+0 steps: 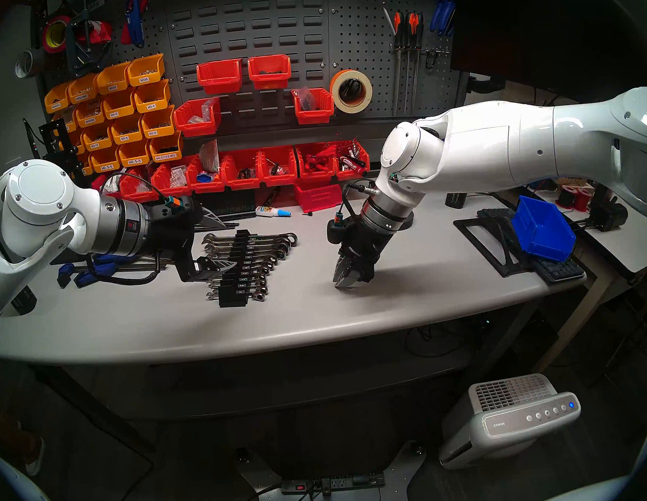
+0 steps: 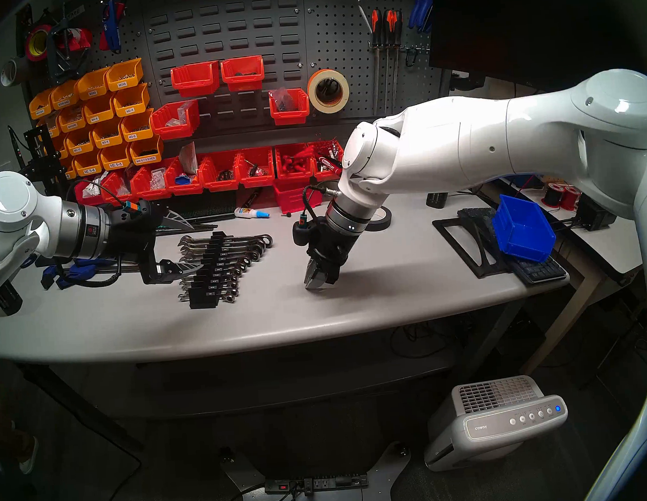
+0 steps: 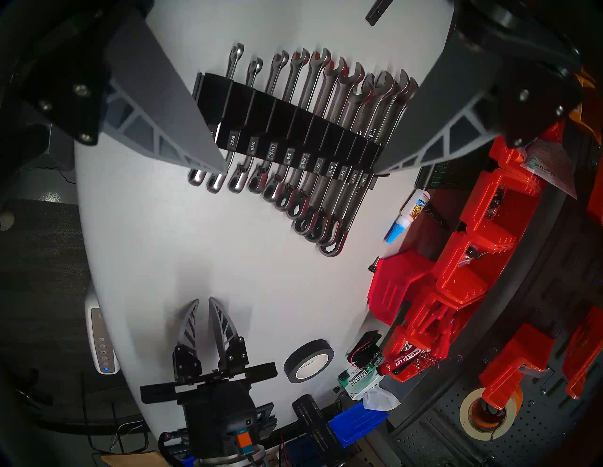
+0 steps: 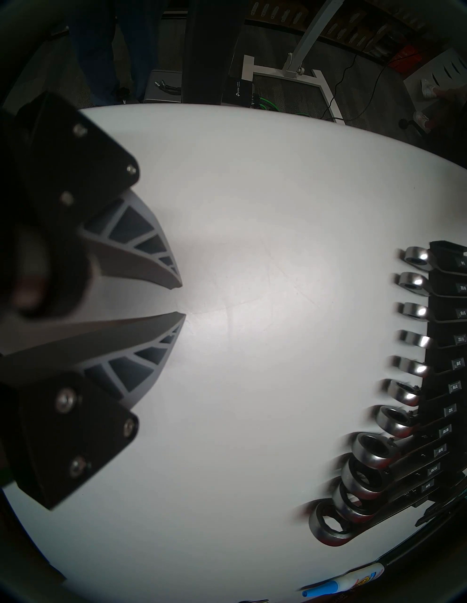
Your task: Put the wrenches on the table into the correct slot in the case
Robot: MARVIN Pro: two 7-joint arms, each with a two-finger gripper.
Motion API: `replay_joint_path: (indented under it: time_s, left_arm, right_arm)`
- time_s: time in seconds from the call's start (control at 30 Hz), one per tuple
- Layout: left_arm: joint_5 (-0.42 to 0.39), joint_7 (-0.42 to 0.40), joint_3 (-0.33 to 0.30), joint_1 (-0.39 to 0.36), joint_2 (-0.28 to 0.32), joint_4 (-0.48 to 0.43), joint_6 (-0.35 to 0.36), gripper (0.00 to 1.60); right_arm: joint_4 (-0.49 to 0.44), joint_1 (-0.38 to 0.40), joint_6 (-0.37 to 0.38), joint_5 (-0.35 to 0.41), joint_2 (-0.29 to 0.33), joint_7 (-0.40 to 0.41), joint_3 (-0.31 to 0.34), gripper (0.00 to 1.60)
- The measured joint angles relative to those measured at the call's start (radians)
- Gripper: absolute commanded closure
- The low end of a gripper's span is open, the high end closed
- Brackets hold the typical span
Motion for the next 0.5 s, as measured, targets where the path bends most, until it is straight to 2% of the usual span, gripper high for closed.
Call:
replay_joint_path:
  time_s: [0.5]
  left_arm:
    - [-0.004,0.006,-0.059,0.065,0.004,-0.004,-0.005,0.00]
  right_arm:
    - [0.000,0.000,0.001,0.000,0.000,0.001,0.000,0.75]
